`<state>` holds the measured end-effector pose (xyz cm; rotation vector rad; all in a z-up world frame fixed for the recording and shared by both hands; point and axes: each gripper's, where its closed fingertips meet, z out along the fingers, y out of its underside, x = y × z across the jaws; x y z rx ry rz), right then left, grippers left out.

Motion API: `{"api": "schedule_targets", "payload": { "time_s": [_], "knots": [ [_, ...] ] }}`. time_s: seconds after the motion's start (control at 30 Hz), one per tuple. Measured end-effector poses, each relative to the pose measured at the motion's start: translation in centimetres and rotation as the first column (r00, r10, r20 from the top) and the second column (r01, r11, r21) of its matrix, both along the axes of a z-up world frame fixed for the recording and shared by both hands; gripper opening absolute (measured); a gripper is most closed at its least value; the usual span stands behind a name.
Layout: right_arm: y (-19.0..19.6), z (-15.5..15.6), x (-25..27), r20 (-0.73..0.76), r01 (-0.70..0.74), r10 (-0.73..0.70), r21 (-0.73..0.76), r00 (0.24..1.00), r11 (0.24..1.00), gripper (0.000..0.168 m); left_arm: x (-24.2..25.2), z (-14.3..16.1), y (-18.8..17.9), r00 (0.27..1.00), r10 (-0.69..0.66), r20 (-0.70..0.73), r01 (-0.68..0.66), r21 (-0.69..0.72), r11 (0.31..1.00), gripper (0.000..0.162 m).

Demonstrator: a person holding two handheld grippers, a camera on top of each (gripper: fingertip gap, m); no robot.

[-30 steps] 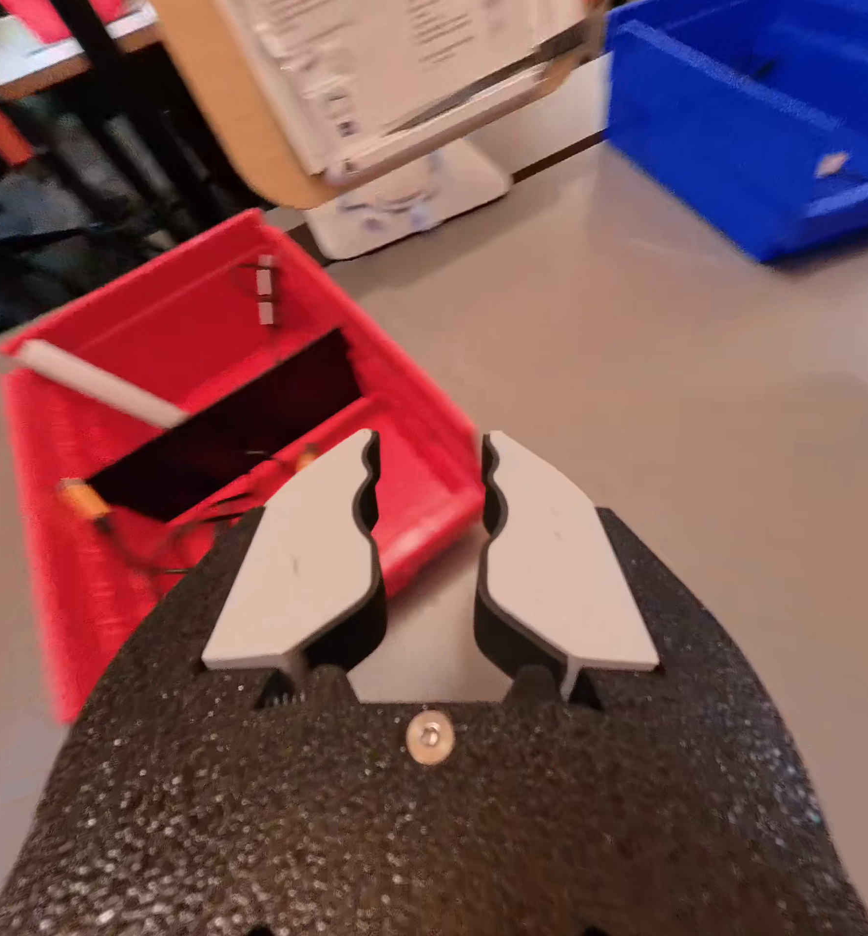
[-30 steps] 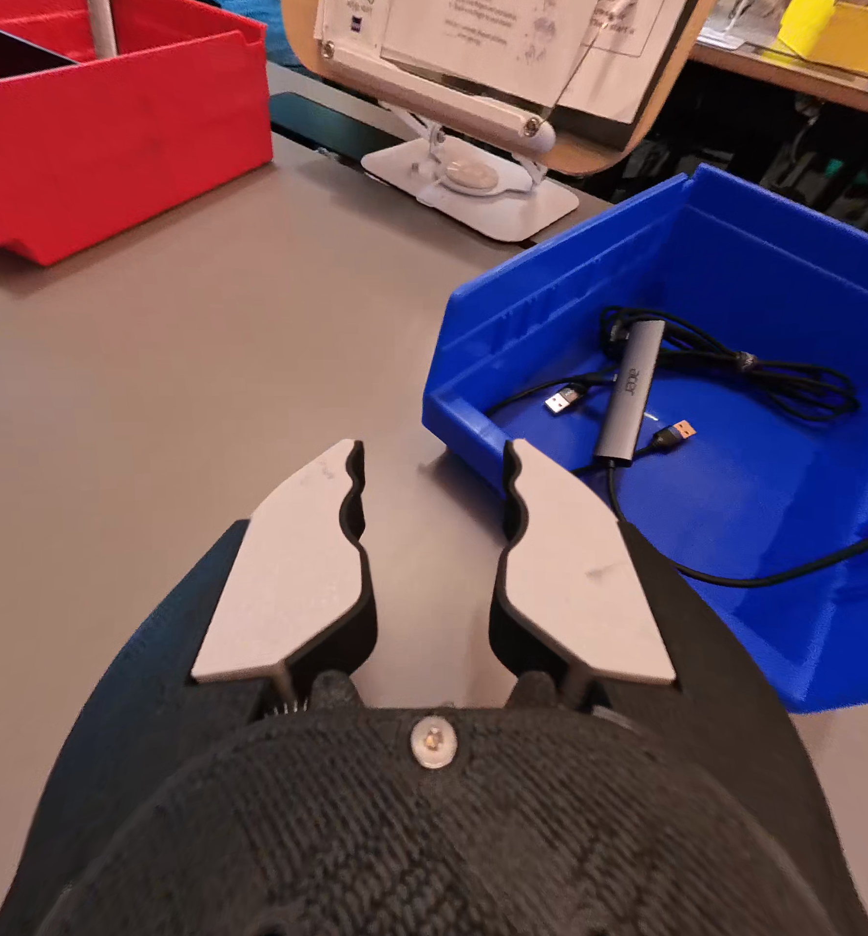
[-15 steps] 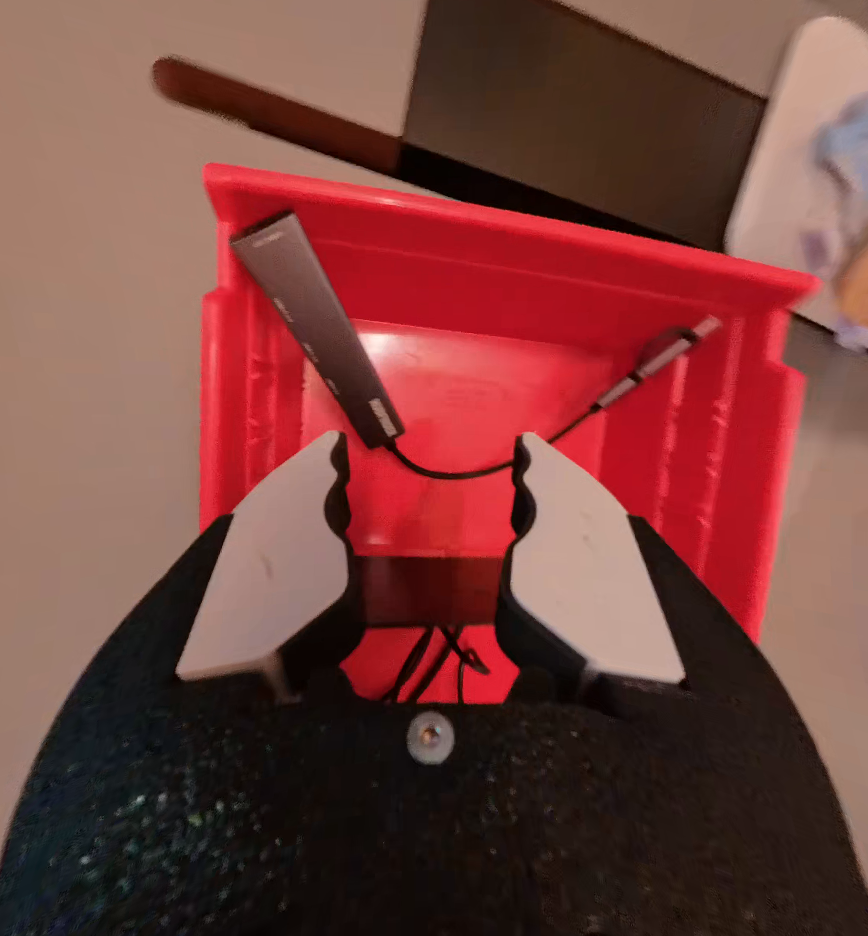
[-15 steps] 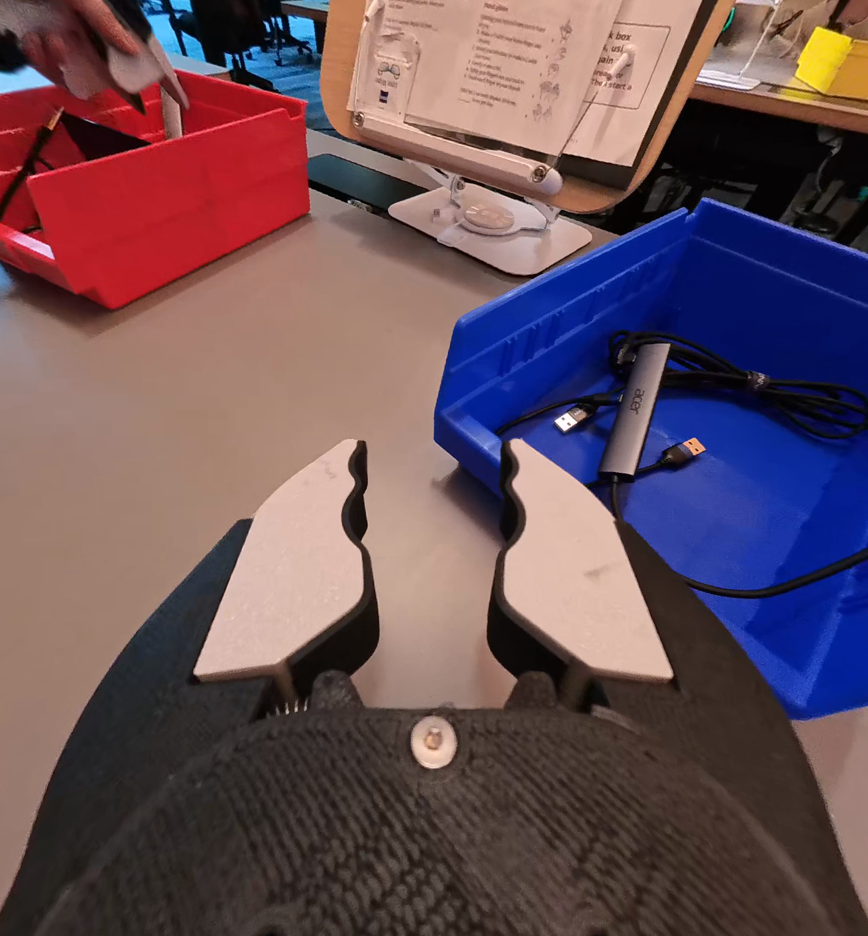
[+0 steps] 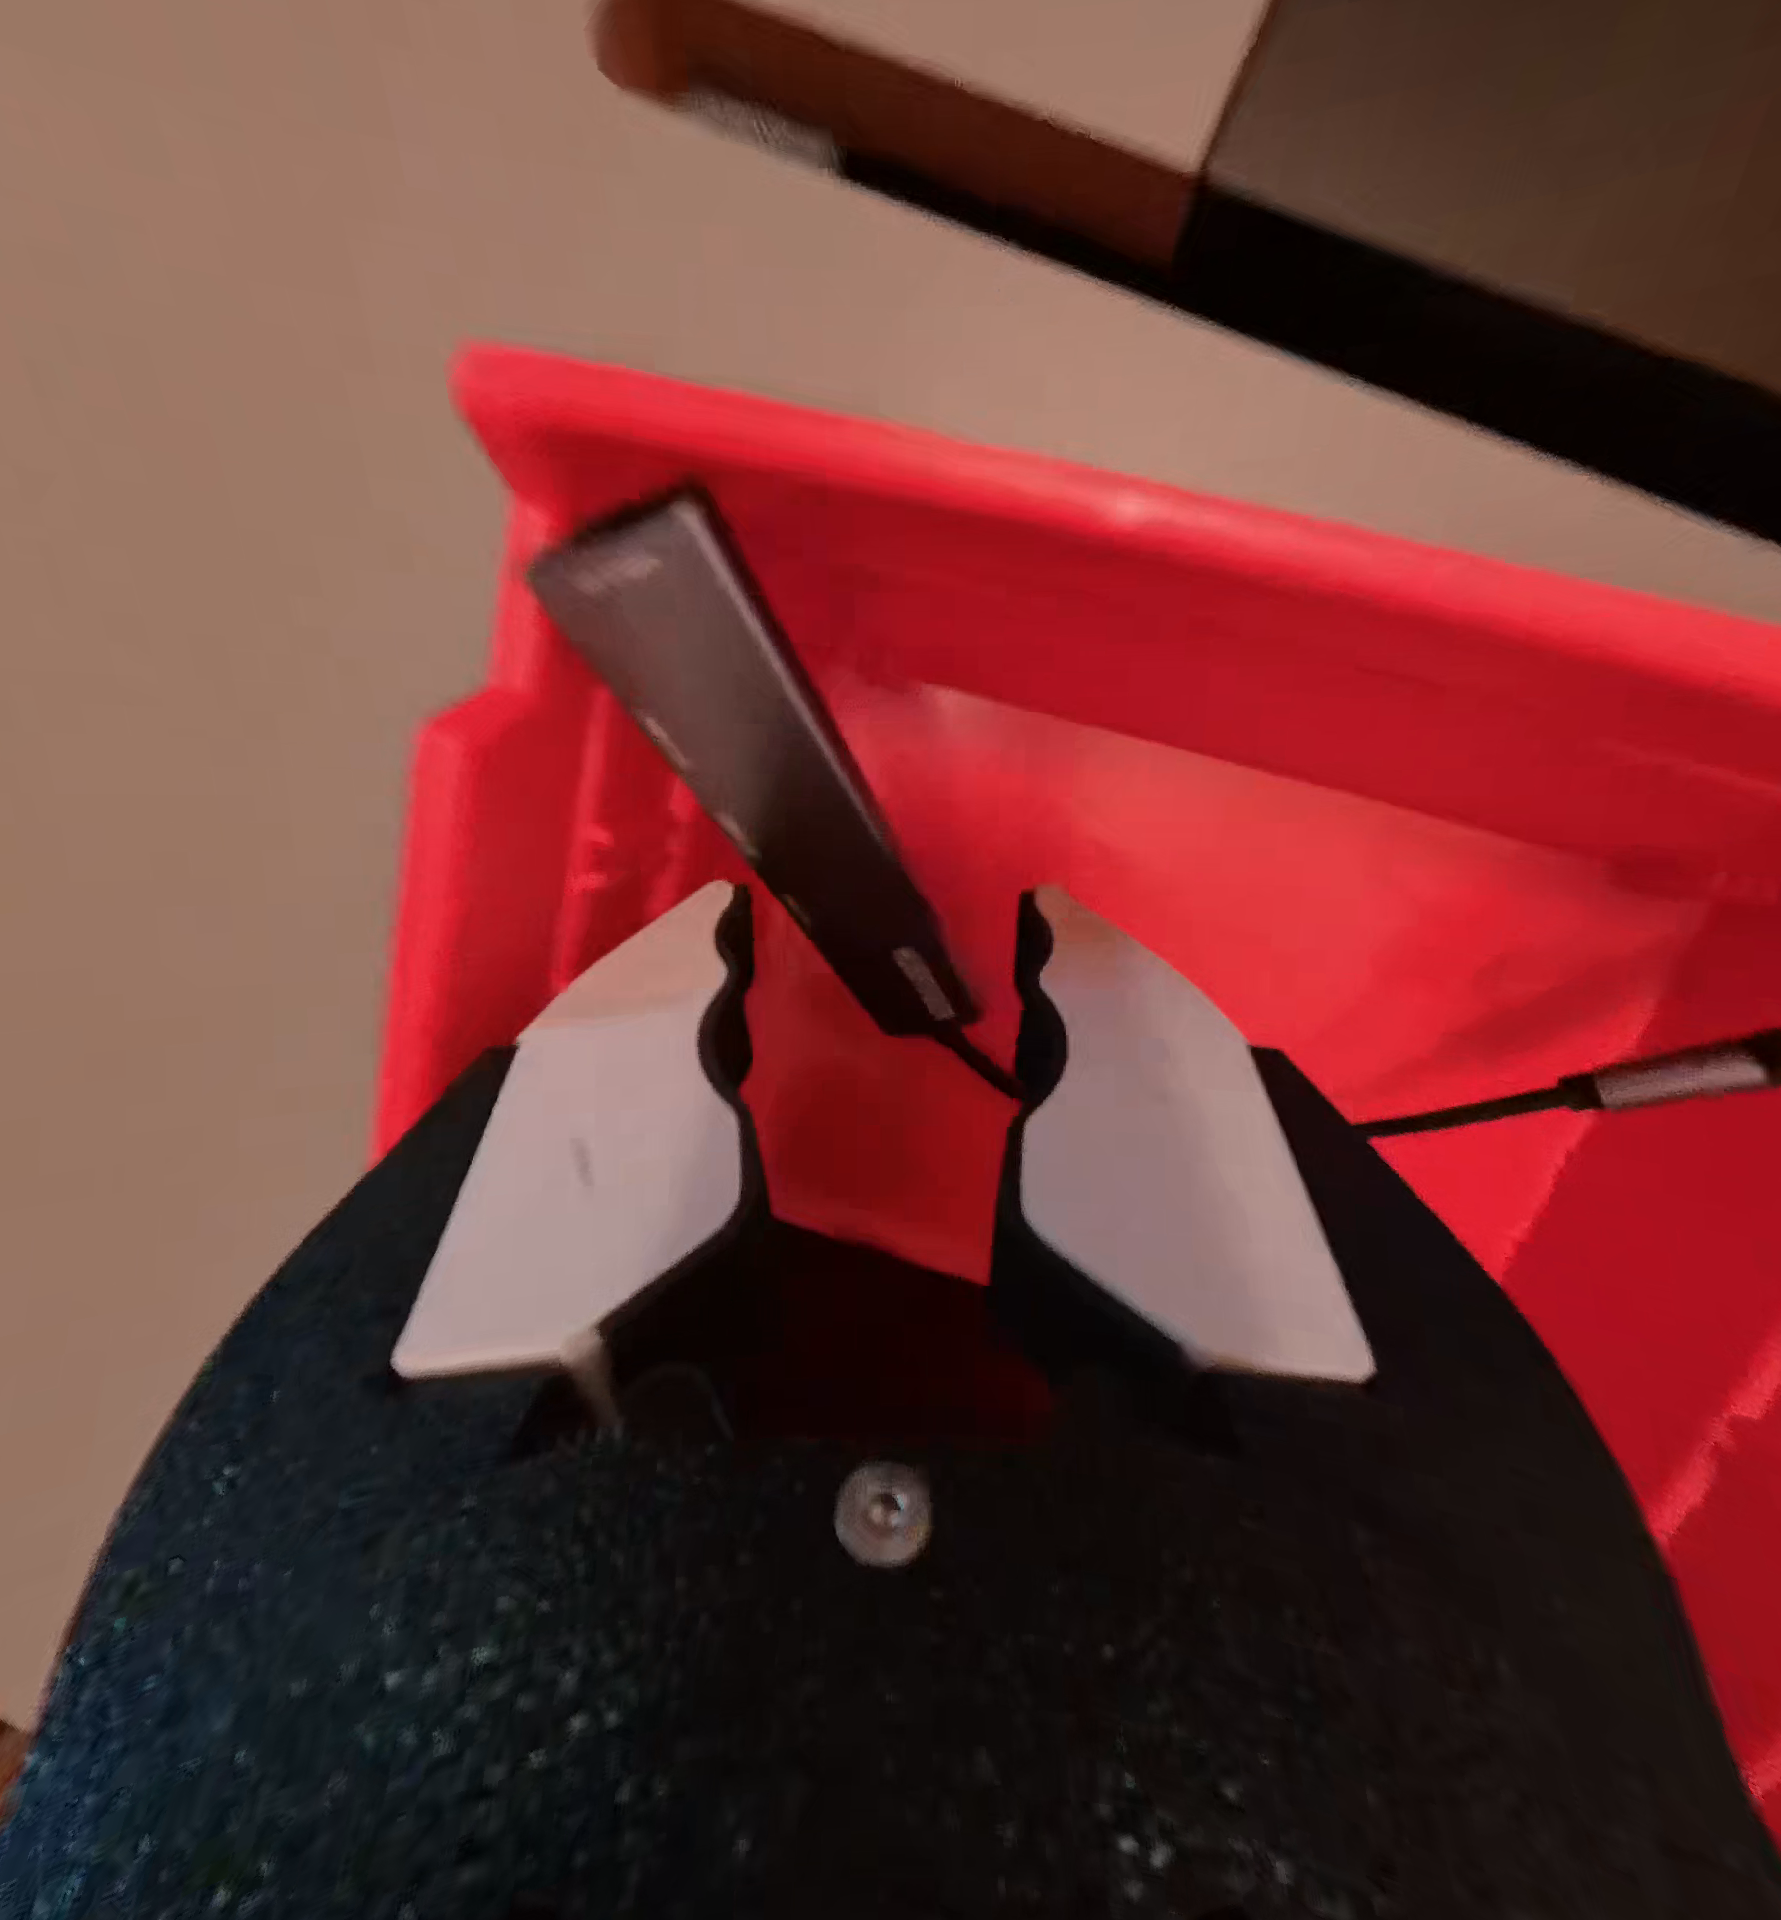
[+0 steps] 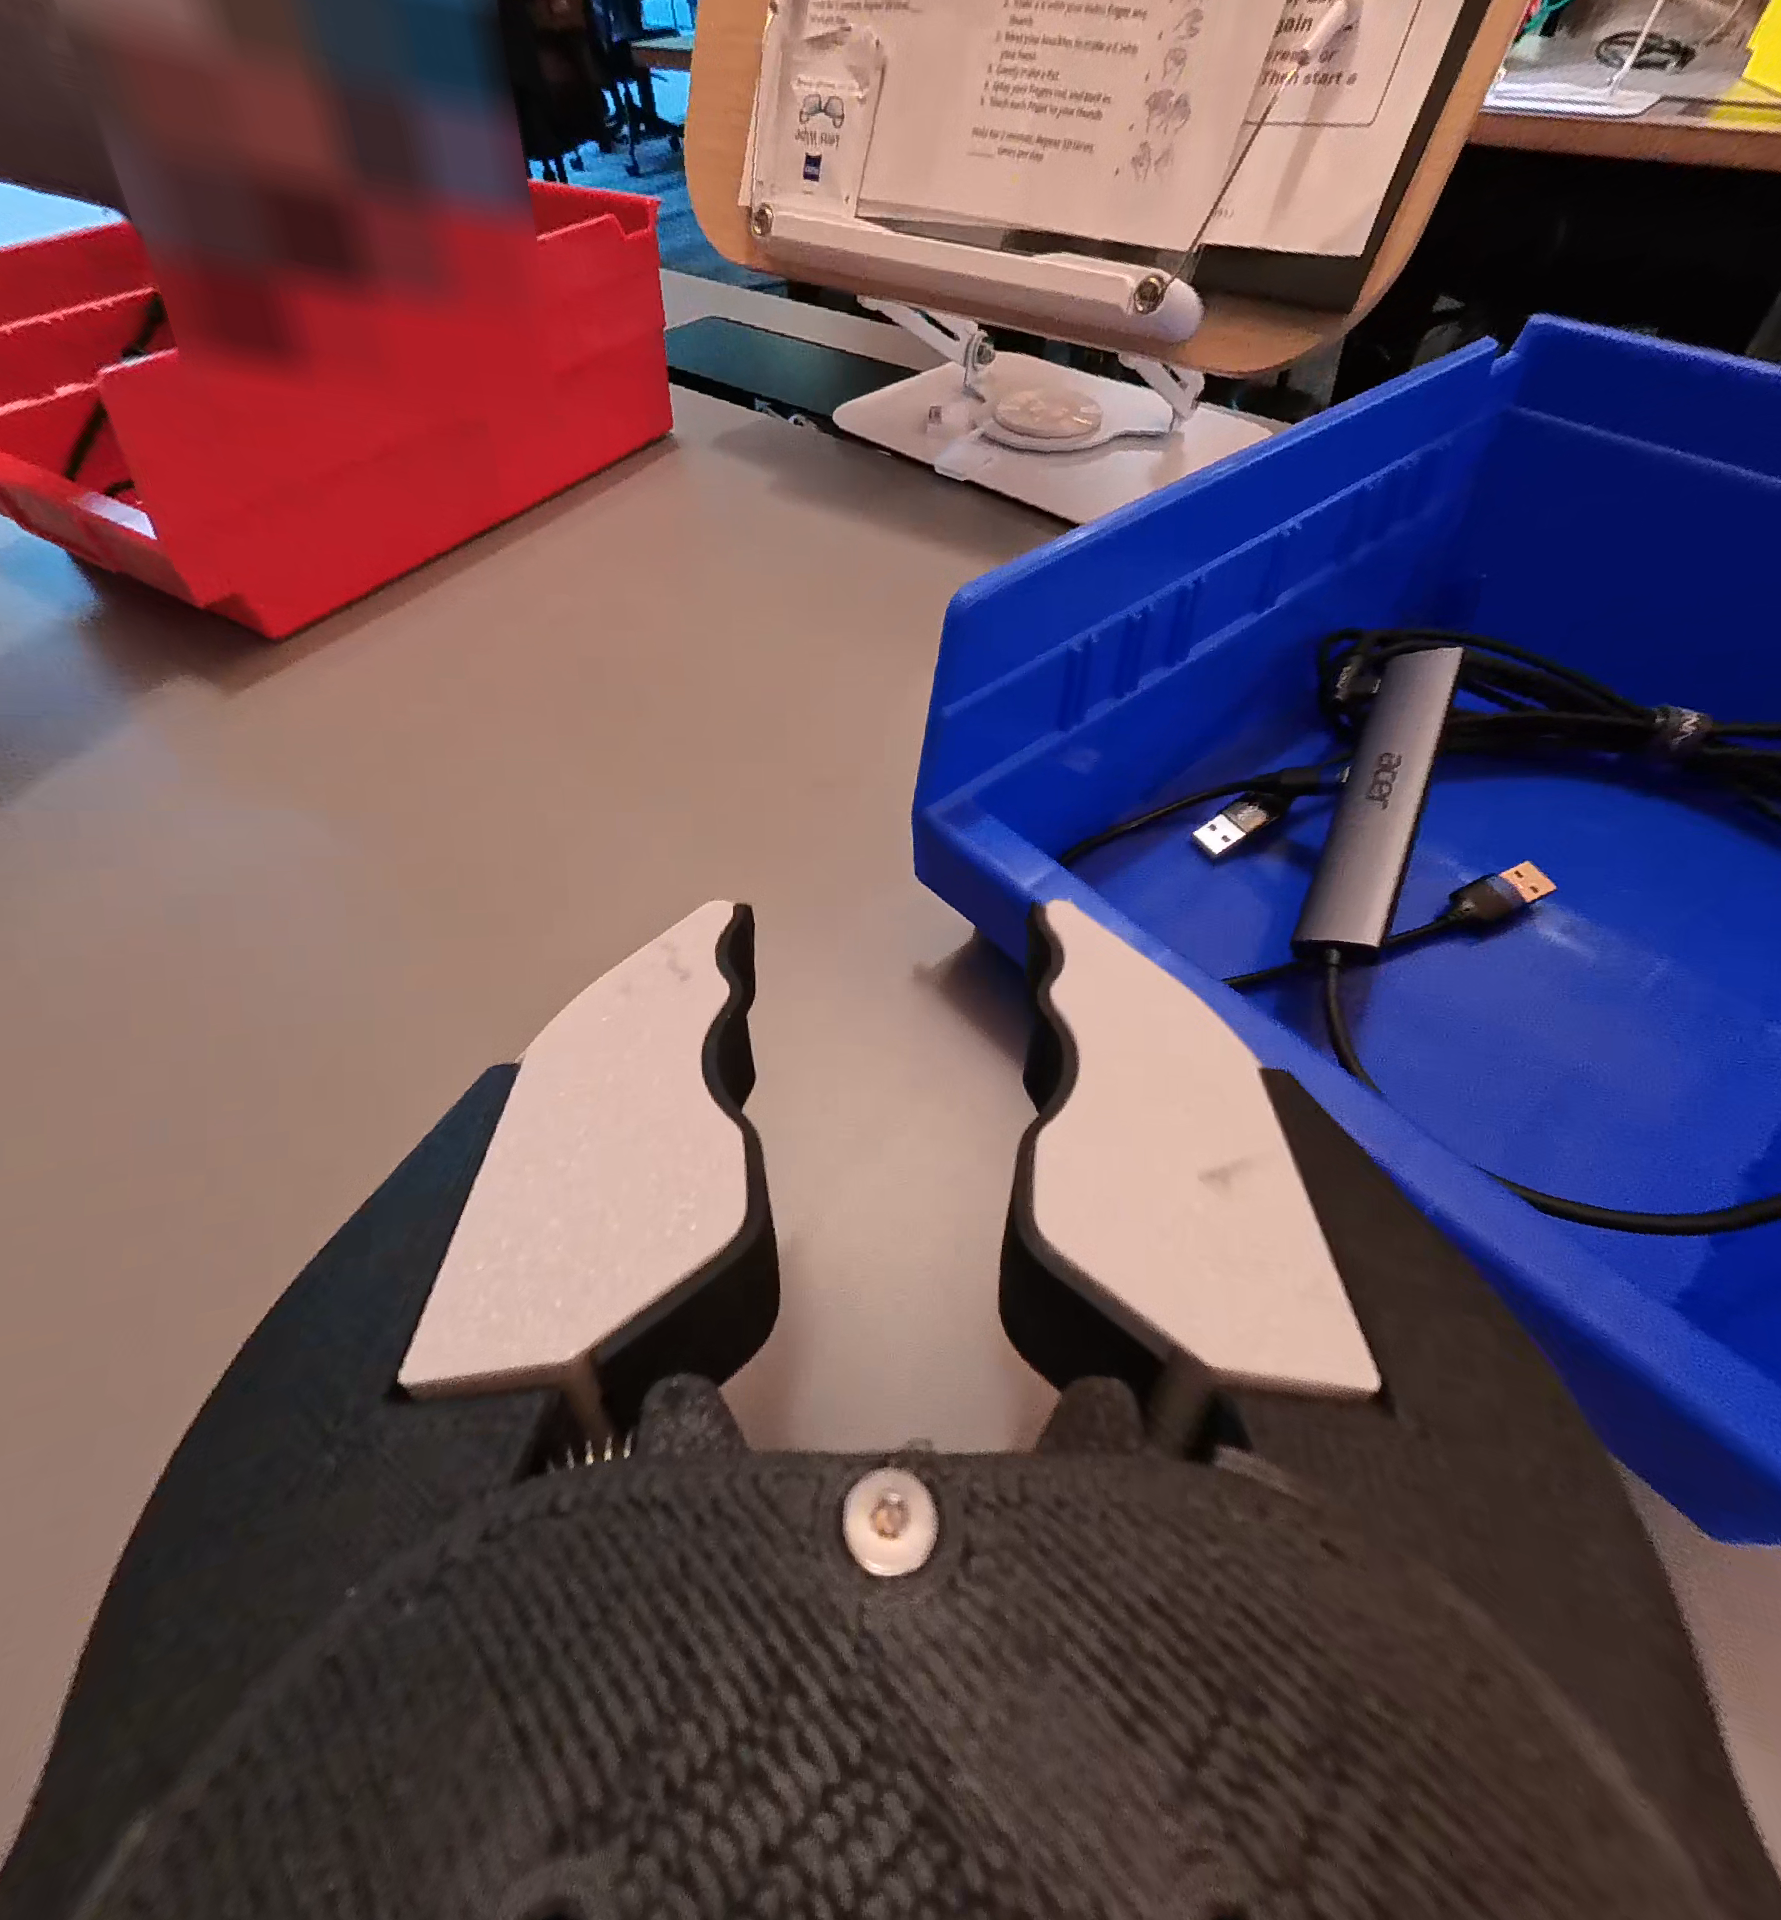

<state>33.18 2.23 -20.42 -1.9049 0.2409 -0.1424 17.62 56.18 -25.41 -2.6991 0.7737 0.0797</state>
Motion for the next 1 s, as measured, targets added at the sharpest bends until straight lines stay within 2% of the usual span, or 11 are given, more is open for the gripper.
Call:
{"api": "schedule_targets", "payload": {
  "time_s": [0.1,0.17,0.3,0.47,0.57,0.63,0.77,0.87,0.93,1.0],
  "knots": [
    [0.0,-0.1,0.0,0.016,0.001,-0.001,-0.010,1.000,1.000,0.050,-0.4,-0.6,-0.1,1.000,0.006,-0.012,-0.006,-0.014,1.000,0.038],
    [-0.1,-0.1,0.0,0.022,0.004,-0.004,-0.013,1.000,1.000,0.050,-0.3,-0.5,0.1,0.999,0.003,0.034,-0.003,-0.008,1.000,0.030],
    [0.1,0.3,-0.1,0.027,0.005,-0.005,0.003,1.000,1.000,0.049,0.4,1.8,0.1,0.989,-0.102,0.110,0.094,0.070,0.993,0.024],
    [1.2,2.3,-1.7,0.079,-0.036,0.031,0.066,0.996,0.997,0.050,1.8,8.7,-1.5,0.929,-0.191,0.316,0.166,0.105,0.981,0.023],
    [2.2,5.0,-4.1,0.150,-0.100,0.077,0.153,0.986,0.983,0.056,2.4,14.5,-4.1,0.843,-0.244,0.479,0.210,0.124,0.970,0.023],
    [2.9,7.6,-5.9,0.216,-0.120,0.070,0.228,0.974,0.966,0.060,2.7,18.3,-7.3,0.757,-0.292,0.584,0.266,0.132,0.955,0.023],
    [4.3,12.2,-11.7,0.344,-0.204,0.070,0.369,0.936,0.907,0.061,3.5,24.3,-18.1,0.482,-0.402,0.778,0.465,0.162,0.870,0.023],
    [5.4,12.9,-15.0,0.409,-0.213,0.047,0.369,0.911,0.905,0.058,2.9,25.2,-26.7,0.324,-0.459,0.827,0.580,0.209,0.787,0.023],
    [5.7,13.0,-16.0,0.442,-0.185,0.004,0.368,0.897,0.911,0.053,2.3,24.7,-32.2,0.229,-0.462,0.857,0.633,0.229,0.739,0.023],
    [5.9,12.8,-16.6,0.462,-0.167,-0.024,0.368,0.887,0.915,0.050,1.6,23.2,-37.2,0.169,-0.417,0.893,0.674,0.204,0.710,0.023]
  ]
}}
